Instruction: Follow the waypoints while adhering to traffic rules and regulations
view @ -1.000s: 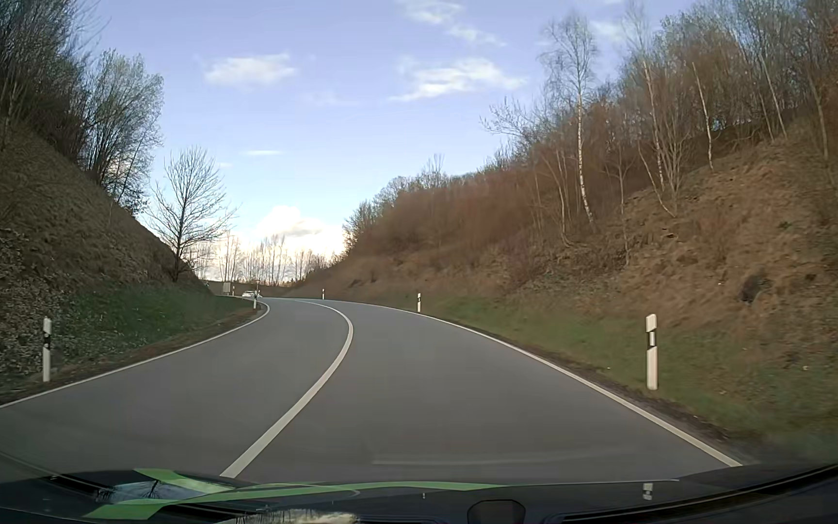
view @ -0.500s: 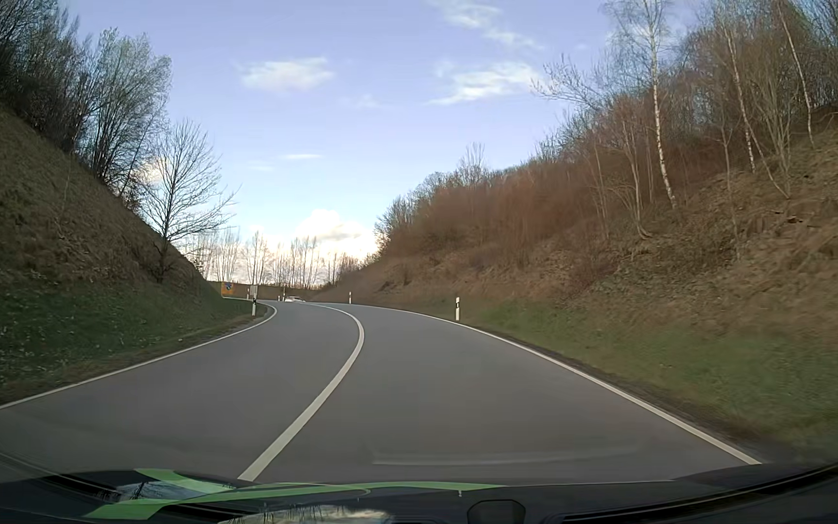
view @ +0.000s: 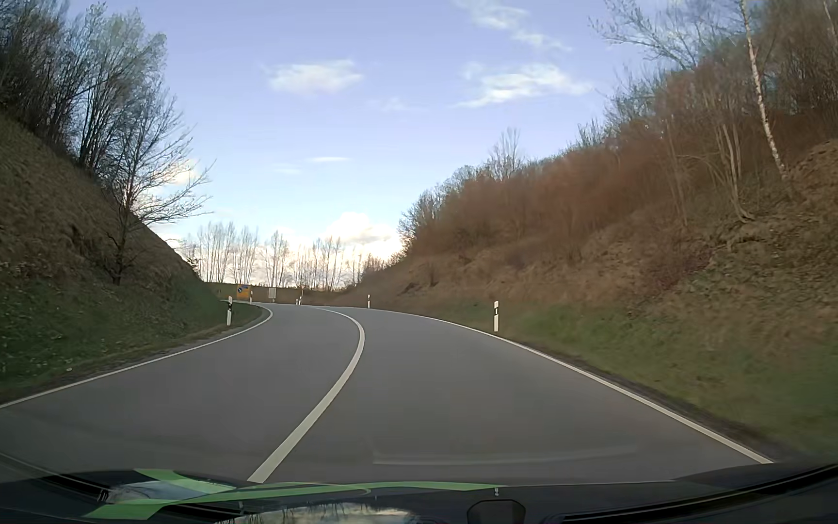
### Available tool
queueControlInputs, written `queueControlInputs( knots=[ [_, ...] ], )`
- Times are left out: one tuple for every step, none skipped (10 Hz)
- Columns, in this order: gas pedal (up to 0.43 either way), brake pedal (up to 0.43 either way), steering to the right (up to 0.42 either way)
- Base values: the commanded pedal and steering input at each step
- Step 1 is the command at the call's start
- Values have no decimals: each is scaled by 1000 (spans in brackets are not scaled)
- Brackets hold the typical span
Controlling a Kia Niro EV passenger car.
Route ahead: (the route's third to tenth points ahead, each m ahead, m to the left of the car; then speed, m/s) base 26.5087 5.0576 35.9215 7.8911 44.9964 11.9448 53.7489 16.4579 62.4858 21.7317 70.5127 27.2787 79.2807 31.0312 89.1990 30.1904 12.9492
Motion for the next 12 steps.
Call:
queueControlInputs(
  knots=[
    [157, 0, -40],
    [157, 0, -40],
    [157, 0, -39],
    [150, 0, -40],
    [150, 0, -40],
    [130, 0, -40],
    [110, 0, -40],
    [110, 0, -40],
    [98, 0, -40],
    [98, 0, -40],
    [87, 0, -43],
    [79, 0, -45]
  ],
)
